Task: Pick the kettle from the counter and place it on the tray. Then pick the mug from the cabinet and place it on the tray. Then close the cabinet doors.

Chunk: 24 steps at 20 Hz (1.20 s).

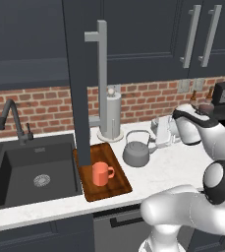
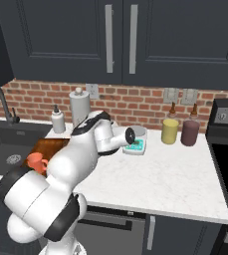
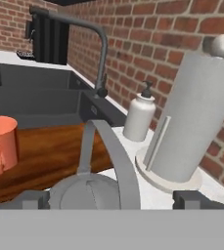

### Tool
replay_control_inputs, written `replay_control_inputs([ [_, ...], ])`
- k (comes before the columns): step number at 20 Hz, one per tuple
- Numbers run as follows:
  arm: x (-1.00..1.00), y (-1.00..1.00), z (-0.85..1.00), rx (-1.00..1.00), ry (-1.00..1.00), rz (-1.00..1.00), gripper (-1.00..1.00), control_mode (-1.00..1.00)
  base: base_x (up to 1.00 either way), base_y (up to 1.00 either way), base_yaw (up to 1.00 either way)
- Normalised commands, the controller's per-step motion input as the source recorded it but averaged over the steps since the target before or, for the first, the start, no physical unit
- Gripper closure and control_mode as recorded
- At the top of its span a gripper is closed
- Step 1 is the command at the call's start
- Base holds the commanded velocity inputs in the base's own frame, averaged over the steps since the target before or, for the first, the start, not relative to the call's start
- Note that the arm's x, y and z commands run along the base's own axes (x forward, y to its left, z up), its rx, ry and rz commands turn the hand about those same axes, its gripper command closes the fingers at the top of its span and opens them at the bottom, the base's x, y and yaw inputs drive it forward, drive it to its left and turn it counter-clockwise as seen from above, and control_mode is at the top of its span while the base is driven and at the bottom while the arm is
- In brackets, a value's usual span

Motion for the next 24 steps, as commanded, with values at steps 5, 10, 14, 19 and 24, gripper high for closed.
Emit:
replay_control_inputs([
  [5,0.32,0.00,-0.29,0.00,0.00,0.09,-1.00,-1.00,0.00,0.00,0.00],
  [10,0.36,0.00,-0.21,0.02,0.00,0.06,-1.00,-1.00,0.00,0.00,0.00],
  [14,0.25,-0.01,-0.07,0.06,0.00,0.00,-1.00,-1.00,0.00,0.00,0.00],
  [19,0.22,0.00,-0.12,0.03,0.00,0.00,-1.00,-1.00,0.00,0.00,0.00],
  [24,0.05,0.10,-0.15,0.00,0.00,0.00,-1.00,-1.00,0.00,0.00,0.00],
])
